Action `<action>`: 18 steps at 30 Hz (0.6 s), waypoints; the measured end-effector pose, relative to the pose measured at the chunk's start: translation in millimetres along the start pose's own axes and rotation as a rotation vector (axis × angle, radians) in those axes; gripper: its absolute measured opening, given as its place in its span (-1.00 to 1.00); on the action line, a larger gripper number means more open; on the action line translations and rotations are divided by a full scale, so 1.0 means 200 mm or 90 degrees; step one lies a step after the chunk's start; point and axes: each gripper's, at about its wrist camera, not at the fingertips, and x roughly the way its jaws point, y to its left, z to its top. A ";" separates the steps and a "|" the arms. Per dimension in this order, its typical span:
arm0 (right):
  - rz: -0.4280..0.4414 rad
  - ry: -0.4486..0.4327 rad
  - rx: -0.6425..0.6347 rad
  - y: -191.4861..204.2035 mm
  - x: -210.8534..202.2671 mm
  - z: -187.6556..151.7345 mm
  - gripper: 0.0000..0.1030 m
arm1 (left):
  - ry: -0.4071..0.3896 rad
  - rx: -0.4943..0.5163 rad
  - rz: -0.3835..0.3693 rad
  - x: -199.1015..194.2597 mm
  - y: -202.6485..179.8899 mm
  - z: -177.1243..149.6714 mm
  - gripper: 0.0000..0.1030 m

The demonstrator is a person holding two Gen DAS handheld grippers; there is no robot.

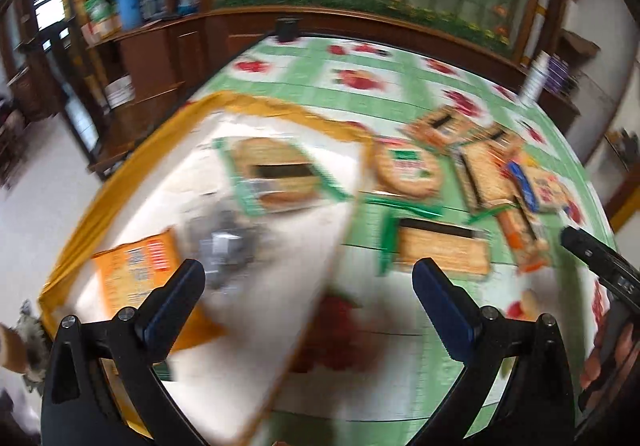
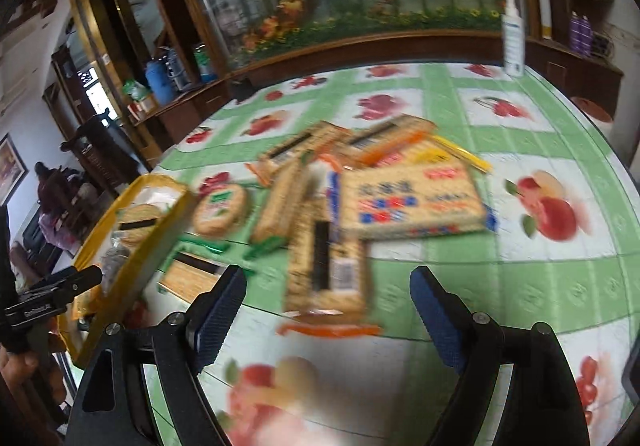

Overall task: Organize snacks
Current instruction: 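Move both tools back over the snack pile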

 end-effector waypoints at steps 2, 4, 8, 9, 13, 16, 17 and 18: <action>0.001 0.004 0.006 -0.05 -0.01 -0.02 0.67 | 0.005 0.031 -0.021 0.02 -0.09 0.00 1.00; -0.001 0.011 0.009 -0.08 -0.01 -0.04 0.67 | 0.008 0.062 -0.039 0.04 -0.18 0.00 1.00; 0.004 0.018 -0.004 -0.06 0.00 -0.04 0.67 | 0.025 0.117 -0.078 0.09 -0.28 0.00 1.00; 0.005 0.019 -0.010 -0.05 0.00 -0.04 0.67 | 0.026 0.133 -0.093 0.10 -0.30 0.01 1.00; 0.011 0.035 -0.035 0.02 0.05 -0.04 0.66 | 0.006 0.225 -0.116 0.11 -0.36 0.06 1.00; 0.015 0.043 -0.048 0.06 0.09 -0.03 0.66 | 0.009 0.306 -0.121 0.14 -0.43 0.09 1.00; 0.016 0.046 -0.049 0.07 0.11 -0.03 0.65 | 0.012 0.332 -0.122 0.15 -0.45 0.09 1.00; 0.018 0.050 -0.050 0.08 0.12 -0.03 0.65 | 0.019 0.363 -0.127 0.16 -0.48 0.09 1.00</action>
